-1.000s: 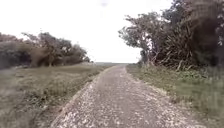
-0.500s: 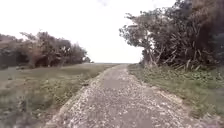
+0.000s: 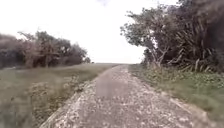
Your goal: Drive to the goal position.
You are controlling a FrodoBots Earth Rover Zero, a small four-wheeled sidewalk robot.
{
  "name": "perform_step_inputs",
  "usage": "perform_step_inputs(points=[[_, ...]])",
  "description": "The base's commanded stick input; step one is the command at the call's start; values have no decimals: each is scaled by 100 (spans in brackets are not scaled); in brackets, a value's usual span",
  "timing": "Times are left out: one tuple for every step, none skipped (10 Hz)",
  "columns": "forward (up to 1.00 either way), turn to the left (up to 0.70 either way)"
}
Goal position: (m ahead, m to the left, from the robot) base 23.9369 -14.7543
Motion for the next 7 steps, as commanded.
perform_step_inputs(points=[[100, -1], [100, -1], [100, -1], [100, -1], [100, -1], [100, -1], [100, -1]])
